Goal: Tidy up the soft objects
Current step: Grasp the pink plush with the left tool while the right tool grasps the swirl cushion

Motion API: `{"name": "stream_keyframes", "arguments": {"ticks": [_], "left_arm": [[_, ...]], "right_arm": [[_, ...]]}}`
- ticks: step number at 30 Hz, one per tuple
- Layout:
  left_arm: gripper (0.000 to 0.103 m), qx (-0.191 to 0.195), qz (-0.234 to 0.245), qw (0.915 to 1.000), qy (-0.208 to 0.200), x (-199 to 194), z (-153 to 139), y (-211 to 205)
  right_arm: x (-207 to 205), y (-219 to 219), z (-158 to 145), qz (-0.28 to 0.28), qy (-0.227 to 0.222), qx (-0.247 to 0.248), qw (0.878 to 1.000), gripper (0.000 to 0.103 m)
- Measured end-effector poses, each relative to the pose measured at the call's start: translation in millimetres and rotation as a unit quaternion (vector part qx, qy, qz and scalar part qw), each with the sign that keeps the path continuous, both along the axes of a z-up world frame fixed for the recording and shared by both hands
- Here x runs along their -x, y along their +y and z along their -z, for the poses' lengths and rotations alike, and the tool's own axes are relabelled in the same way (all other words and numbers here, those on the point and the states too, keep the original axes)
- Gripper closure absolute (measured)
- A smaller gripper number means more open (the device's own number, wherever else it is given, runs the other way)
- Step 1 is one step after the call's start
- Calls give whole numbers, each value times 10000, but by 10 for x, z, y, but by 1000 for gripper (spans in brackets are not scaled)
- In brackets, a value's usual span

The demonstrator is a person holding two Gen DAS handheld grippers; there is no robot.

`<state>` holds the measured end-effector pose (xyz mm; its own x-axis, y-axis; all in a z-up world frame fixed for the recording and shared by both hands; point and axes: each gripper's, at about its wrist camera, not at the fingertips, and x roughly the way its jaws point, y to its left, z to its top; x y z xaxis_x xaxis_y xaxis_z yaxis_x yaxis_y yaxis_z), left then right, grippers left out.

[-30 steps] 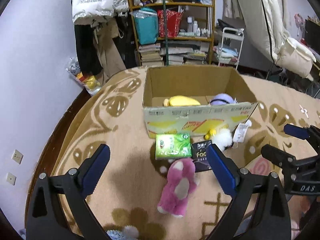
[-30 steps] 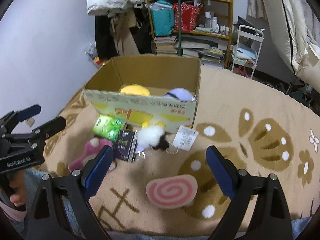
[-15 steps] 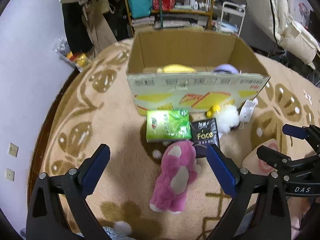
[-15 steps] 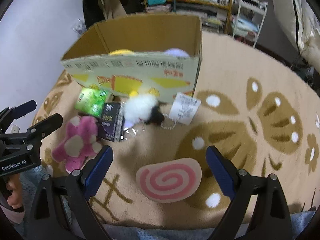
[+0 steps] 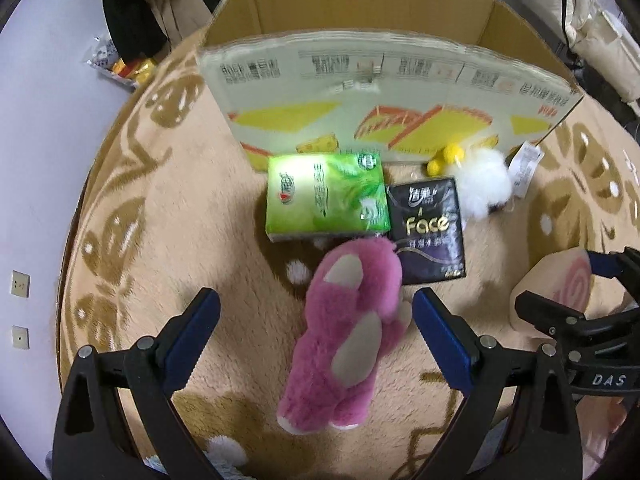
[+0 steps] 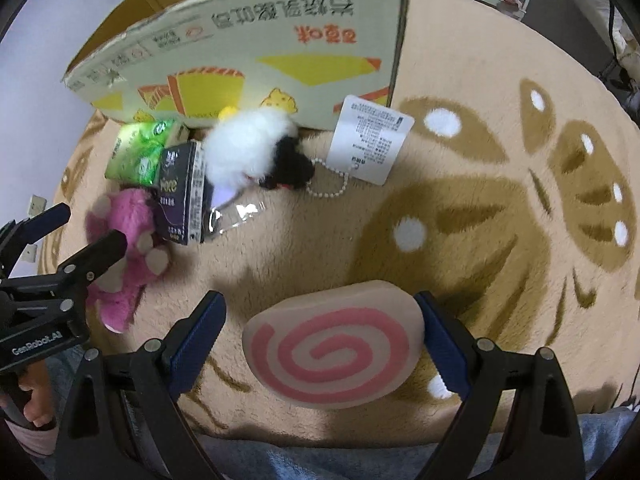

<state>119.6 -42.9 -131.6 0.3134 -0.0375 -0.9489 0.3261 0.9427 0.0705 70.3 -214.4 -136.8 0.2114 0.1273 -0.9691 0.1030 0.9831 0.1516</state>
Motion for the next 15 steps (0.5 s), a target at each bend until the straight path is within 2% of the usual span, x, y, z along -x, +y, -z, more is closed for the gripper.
{"name": "stream_keyframes", "arguments": {"ticks": [3,5,8,10,13,15], "left_arm": [[9,-42,-18,9999,136,-4,89,-4],[21,-82,-3,9998,208,-7,137,-5],[33,-123,81,9994,316,7,198,-35],[39,-73,141,9994,323,19,213,-52],[55,43,241,9991,351,37,215,-83],[59,51,300,9991,307,56,203,-102]], "right_arm": [[-6,40,55,-71,132,81,9999,5],[-6,31,107,-75,282,146,9995,5],[-19,40,233,-65,594,91,9982,6],[-35,62,306,-59,743,140,9971,13],[-42,68,292,-28,699,184,9974,21],[-29,66,264,-3,620,158,9979,26]]}}
